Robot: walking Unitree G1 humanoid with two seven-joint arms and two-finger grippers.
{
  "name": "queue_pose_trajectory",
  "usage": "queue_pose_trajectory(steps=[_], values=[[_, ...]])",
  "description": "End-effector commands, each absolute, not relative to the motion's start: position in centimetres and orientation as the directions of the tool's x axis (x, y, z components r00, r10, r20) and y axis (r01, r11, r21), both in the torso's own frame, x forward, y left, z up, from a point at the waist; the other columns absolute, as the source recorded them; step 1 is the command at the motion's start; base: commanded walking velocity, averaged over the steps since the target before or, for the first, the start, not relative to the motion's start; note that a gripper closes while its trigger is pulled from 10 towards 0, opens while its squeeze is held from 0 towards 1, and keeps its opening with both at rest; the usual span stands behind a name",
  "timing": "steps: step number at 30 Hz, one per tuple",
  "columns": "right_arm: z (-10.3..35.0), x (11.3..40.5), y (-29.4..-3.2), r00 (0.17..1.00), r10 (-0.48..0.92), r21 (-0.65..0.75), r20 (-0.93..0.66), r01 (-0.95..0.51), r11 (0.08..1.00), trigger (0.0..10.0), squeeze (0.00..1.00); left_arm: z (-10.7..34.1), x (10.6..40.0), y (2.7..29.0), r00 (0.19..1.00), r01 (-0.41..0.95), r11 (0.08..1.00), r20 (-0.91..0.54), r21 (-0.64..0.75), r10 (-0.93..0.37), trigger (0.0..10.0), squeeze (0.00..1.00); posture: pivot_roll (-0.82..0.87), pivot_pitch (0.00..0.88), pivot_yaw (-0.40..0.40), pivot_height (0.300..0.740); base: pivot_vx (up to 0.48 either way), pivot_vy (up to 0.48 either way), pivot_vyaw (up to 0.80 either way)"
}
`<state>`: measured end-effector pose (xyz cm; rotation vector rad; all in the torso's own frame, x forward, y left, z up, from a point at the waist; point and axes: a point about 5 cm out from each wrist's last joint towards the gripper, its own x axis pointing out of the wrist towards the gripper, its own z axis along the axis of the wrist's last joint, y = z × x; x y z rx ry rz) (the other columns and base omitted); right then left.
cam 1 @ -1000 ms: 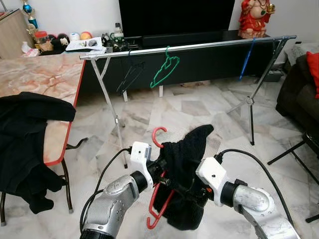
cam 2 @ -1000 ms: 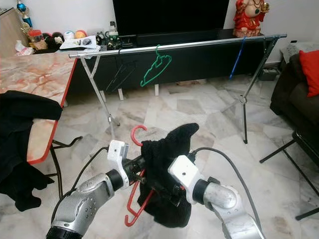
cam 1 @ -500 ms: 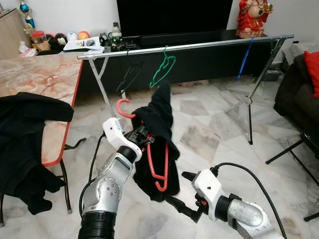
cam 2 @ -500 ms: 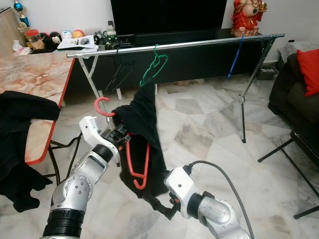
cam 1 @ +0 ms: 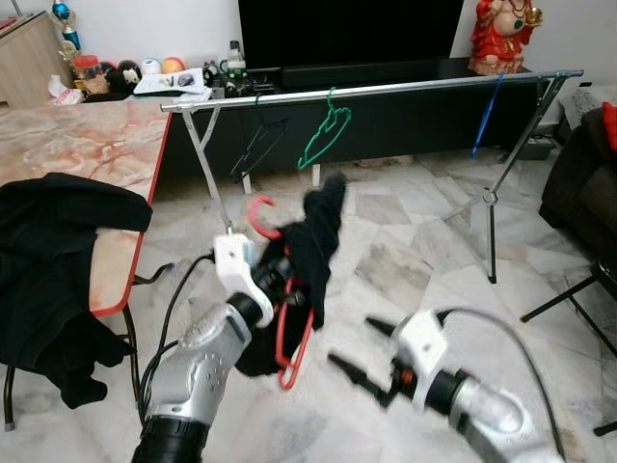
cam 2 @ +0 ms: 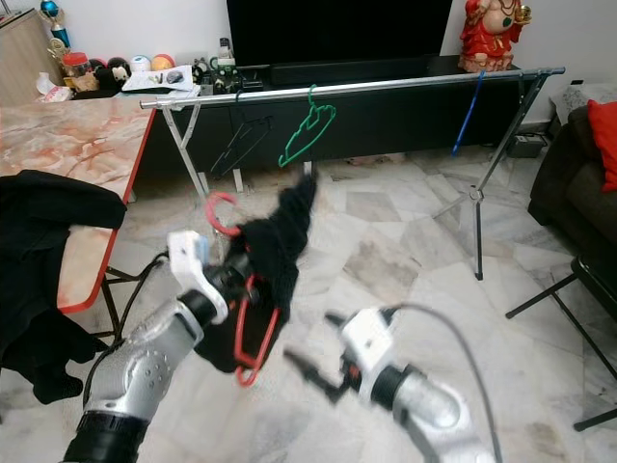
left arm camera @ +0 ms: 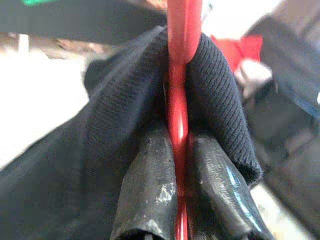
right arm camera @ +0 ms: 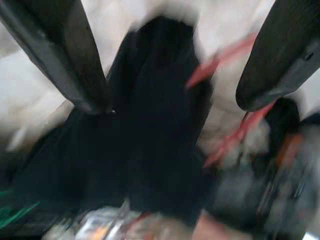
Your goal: Hang hanger
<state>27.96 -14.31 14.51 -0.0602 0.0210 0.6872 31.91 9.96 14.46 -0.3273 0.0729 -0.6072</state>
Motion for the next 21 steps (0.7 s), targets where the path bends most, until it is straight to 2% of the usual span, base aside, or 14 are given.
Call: queue_pose_trajectory(steps=[1, 6, 7, 8, 10, 15, 19, 21], values=[[15.9, 28.2, -14.9, 0.805, 0.592, -0.053, 0.032, -0.59, 0.805, 10.0, 0.0, 15.1, 31.8, 9.7, 0.794, 0.598, 0.758, 0.061, -0.259, -0.605, 10.0, 0.0, 0.05, 0.09, 0.05, 0.74, 0.0, 0.0, 0.0], [18.3, 29.2, -16.4, 0.824, 0.554, -0.048, 0.12, -0.553, 0.832, 10.0, 0.0, 13.4, 31.1, 9.6, 0.749, 0.66, 0.746, -0.007, -0.09, -0.663, 10.0, 0.0, 0.05, 0.091, 0.047, 0.74, 0.0, 0.0, 0.0], [18.3, 29.2, -16.4, 0.824, 0.554, -0.048, 0.12, -0.553, 0.832, 10.0, 0.0, 13.4, 31.1, 9.6, 0.749, 0.66, 0.746, -0.007, -0.09, -0.663, 10.0, 0.0, 0.05, 0.091, 0.047, 0.74, 0.0, 0.0, 0.0], [18.0, 29.1, -16.8, 0.799, 0.597, -0.1, 0.069, -0.59, 0.801, 10.0, 0.0, 13.0, 30.6, 9.6, 0.719, 0.692, 0.719, -0.02, -0.059, -0.694, 10.0, 0.0, 0.04, 0.092, 0.045, 0.74, 0.0, 0.0, 0.0], [17.9, 29.1, -17.1, 0.789, 0.612, -0.119, 0.048, -0.604, 0.788, 10.0, 0.0, 12.8, 30.5, 9.5, 0.708, 0.704, 0.709, -0.024, -0.048, -0.705, 10.0, 0.0, 0.04, 0.092, 0.044, 0.74, 0.0, 0.0, 0.0], [15.6, 29.3, -19.3, 0.732, 0.648, -0.258, -0.212, -0.681, 0.685, 10.0, 0.0, 12.4, 29.3, 9.7, 0.594, 0.802, 0.584, -0.075, 0.121, -0.801, 10.0, 0.0, 0.04, 0.09, 0.042, 0.74, 0.0, 0.0, 0.0], [15.1, 29.4, -20.0, 0.697, 0.659, -0.296, -0.285, -0.717, 0.631, 10.0, 0.0, 12.4, 29.1, 10.0, 0.57, 0.815, 0.555, -0.059, 0.165, -0.82, 10.0, 0.0, 0.04, 0.085, 0.043, 0.74, 0.0, 0.0, 0.0], [15.2, 29.7, -20.4, 0.698, 0.661, -0.271, -0.275, -0.716, 0.643, 10.0, 0.0, 12.6, 29.1, 10.0, 0.567, 0.814, 0.557, -0.019, 0.161, -0.823, 10.0, 0.0, 0.04, 0.085, 0.043, 0.74, 0.0, 0.0, 0.0]])
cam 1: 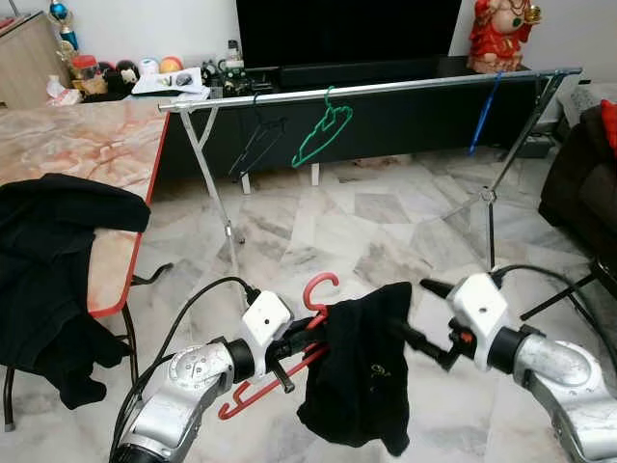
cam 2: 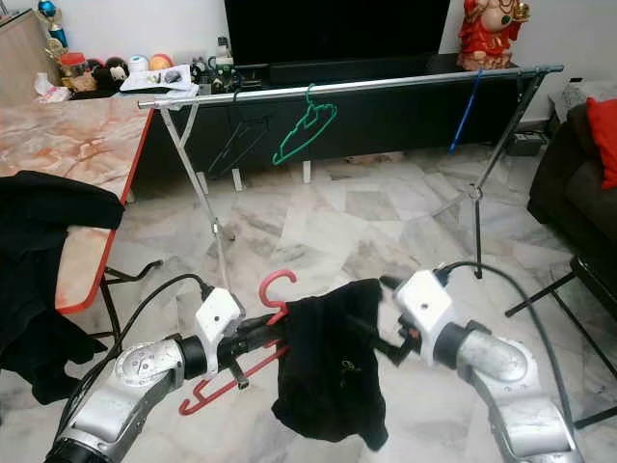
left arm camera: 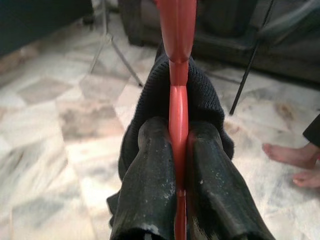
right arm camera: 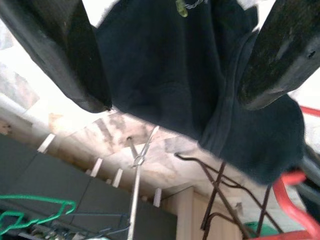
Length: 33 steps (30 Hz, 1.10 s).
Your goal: Hang hanger
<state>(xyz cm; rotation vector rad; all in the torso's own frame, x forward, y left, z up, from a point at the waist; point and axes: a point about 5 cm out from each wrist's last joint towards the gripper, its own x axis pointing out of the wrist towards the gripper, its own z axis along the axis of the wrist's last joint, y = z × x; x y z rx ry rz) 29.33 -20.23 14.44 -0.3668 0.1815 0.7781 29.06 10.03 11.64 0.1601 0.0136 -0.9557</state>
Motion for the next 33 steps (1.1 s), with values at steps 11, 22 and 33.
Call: queue_pose_trajectory(steps=[11, 22, 33], values=[[15.8, 29.2, -21.1, 0.498, 0.784, -0.281, -0.371, -0.864, 0.417, 10.0, 0.0, 11.8, 27.2, 9.9, 0.37, 0.897, 0.33, -0.091, 0.294, -0.924, 10.0, 0.0, 0.04, 0.073, 0.053, 0.74, 0.0, 0.0, 0.0], [14.6, 28.5, -20.8, 0.185, 0.874, -0.074, -0.449, -0.983, 0.17, 10.0, 0.0, 11.3, 26.2, 9.3, 0.25, 0.905, 0.177, -0.146, 0.387, -0.957, 10.0, 0.0, 0.05, 0.074, 0.045, 0.74, 0.0, 0.0, 0.0], [12.8, 28.3, -21.0, 0.036, 0.853, 0.062, -0.52, -0.995, 0.08, 10.0, 0.0, 11.3, 26.1, 9.2, 0.228, 0.902, 0.149, -0.153, 0.406, -0.962, 10.0, 0.0, 0.05, 0.089, 0.042, 0.74, 0.0, 0.0, 0.0]])
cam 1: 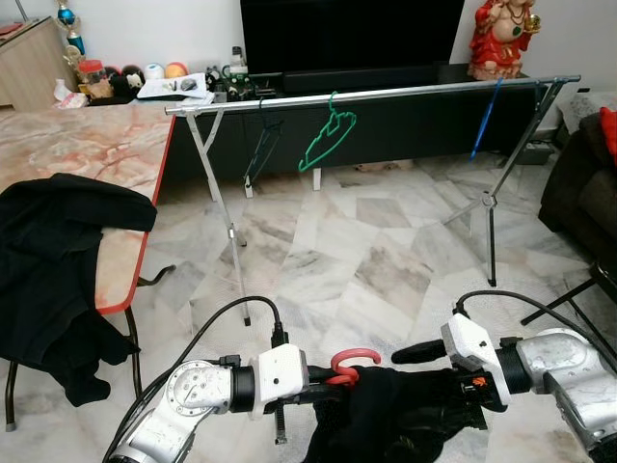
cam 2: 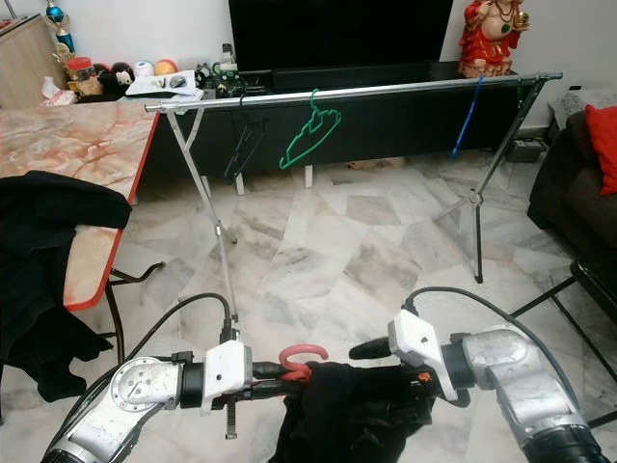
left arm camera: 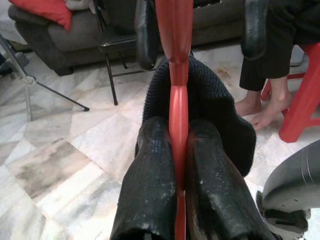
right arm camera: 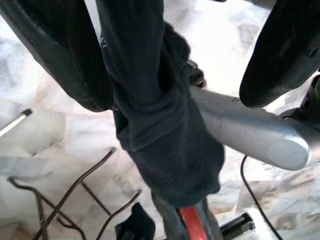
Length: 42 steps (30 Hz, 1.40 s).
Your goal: Hang hanger
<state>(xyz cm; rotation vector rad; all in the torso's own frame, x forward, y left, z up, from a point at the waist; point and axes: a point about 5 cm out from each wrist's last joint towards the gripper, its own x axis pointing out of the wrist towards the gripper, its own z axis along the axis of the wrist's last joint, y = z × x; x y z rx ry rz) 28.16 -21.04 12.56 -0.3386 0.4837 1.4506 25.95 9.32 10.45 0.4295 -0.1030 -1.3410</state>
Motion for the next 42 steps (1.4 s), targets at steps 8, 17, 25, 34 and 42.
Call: queue_pose_trajectory(steps=[8, 17, 25, 34, 42], values=[[10.7, 29.0, -20.1, 0.006, 0.82, 0.088, -0.573, -0.994, 0.068, 10.0, 0.0, 11.6, 26.1, 8.8, 0.2, 0.9, 0.119, -0.154, 0.42, -0.968, 10.0, 0.0, 0.07, 0.101, 0.042, 0.74, 0.0, 0.0, 0.0], [10.4, 29.9, -18.8, 0.036, 0.832, 0.055, -0.554, -0.995, 0.08, 2.6, 0.0, 11.8, 26.1, 8.6, 0.191, 0.899, 0.11, -0.155, 0.424, -0.969, 10.0, 0.0, 0.07, 0.106, 0.043, 0.74, 0.0, 0.0, 0.0], [10.6, 30.4, -18.0, 0.035, 0.859, 0.05, -0.511, -0.996, 0.071, 0.0, 0.0, 11.6, 26.0, 8.4, 0.184, 0.901, 0.102, -0.158, 0.421, -0.97, 10.0, 0.0, 0.07, 0.107, 0.041, 0.74, 0.0, 0.0, 0.0], [10.4, 30.4, -17.4, 0.028, 0.874, 0.053, -0.485, -0.997, 0.061, 0.0, 0.0, 11.6, 26.0, 8.2, 0.174, 0.903, 0.091, -0.164, 0.42, -0.971, 10.0, 0.0, 0.07, 0.106, 0.041, 0.74, 0.0, 0.0, 0.0], [10.5, 30.7, -17.4, 0.04, 0.875, 0.045, -0.483, -0.996, 0.071, 0.0, 0.0, 11.6, 26.0, 8.1, 0.168, 0.905, 0.085, -0.166, 0.417, -0.972, 10.0, 0.0, 0.07, 0.105, 0.041, 0.74, 0.0, 0.0, 0.0]])
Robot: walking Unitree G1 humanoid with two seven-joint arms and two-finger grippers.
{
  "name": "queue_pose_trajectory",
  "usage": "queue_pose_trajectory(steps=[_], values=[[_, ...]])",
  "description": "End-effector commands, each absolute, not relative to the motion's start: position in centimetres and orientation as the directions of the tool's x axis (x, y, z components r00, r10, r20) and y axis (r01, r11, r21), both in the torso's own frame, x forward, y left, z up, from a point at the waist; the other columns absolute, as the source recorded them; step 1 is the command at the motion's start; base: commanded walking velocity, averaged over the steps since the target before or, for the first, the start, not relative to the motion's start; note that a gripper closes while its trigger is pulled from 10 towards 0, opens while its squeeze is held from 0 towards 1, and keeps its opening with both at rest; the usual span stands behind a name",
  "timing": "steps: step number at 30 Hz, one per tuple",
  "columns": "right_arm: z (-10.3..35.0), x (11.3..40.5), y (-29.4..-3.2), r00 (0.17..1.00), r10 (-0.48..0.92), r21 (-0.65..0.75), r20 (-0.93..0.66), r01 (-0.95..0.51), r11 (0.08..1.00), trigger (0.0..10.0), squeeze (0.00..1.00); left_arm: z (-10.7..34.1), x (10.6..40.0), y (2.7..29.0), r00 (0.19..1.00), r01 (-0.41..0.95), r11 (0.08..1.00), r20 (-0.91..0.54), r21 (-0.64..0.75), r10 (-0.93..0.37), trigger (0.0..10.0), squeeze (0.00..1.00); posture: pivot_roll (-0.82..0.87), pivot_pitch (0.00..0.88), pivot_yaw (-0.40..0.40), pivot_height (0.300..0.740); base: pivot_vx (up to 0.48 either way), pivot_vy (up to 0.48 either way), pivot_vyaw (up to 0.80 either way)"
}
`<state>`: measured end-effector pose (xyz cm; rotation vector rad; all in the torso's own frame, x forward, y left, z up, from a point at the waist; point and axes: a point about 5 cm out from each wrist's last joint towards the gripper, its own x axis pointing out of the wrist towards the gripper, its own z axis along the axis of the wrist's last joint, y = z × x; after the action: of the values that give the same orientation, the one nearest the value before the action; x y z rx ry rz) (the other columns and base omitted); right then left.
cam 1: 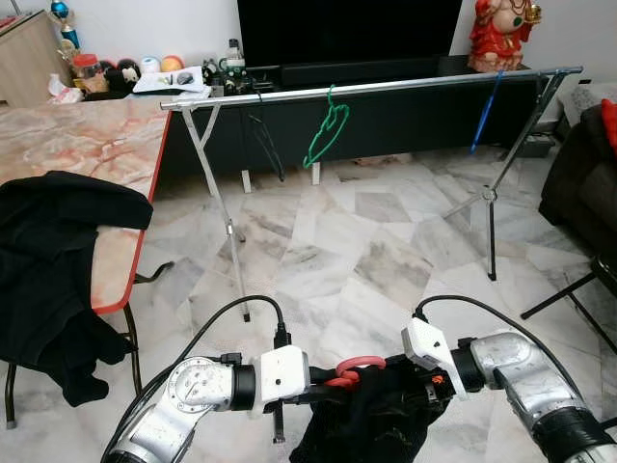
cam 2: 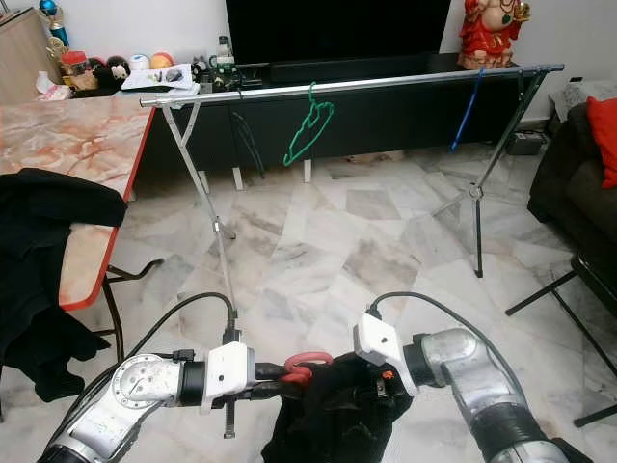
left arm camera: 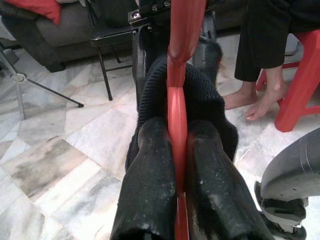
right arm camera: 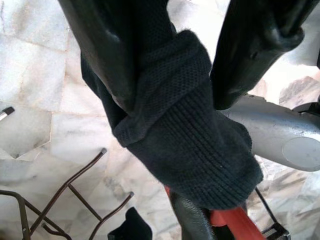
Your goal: Hang hanger
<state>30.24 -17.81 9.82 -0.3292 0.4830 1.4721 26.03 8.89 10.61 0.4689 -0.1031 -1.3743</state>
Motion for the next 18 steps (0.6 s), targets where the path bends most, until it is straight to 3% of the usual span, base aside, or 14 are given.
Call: queue_pose_trajectory(steps=[1, 11, 18], values=[[10.46, 30.68, -17.44, 0.042, 0.875, 0.045, -0.482, -0.996, 0.073, 0.0, 0.0, 11.58, 25.99, 8.11, 0.167, 0.905, 0.084, -0.166, 0.417, -0.972, 10.0, 0.0, 0.07, 0.104, 0.041, 0.74, 0.0, 0.0, 0.0], [10.44, 30.75, -17.26, 0.046, 0.88, 0.044, -0.472, -0.996, 0.075, 0.0, 0.0, 11.59, 25.91, 8.08, 0.147, 0.913, 0.059, -0.191, 0.404, -0.971, 10.0, 0.0, 0.07, 0.096, 0.041, 0.74, 0.0, 0.0, 0.0], [10.24, 30.54, -17.22, 0.027, 0.879, 0.055, -0.477, -0.997, 0.06, 0.0, 0.0, 11.48, 25.81, 8.26, 0.109, 0.949, 0.027, -0.245, 0.315, -0.963, 10.0, 0.0, 0.07, 0.083, 0.041, 0.74, 0.0, 0.0, 0.0]])
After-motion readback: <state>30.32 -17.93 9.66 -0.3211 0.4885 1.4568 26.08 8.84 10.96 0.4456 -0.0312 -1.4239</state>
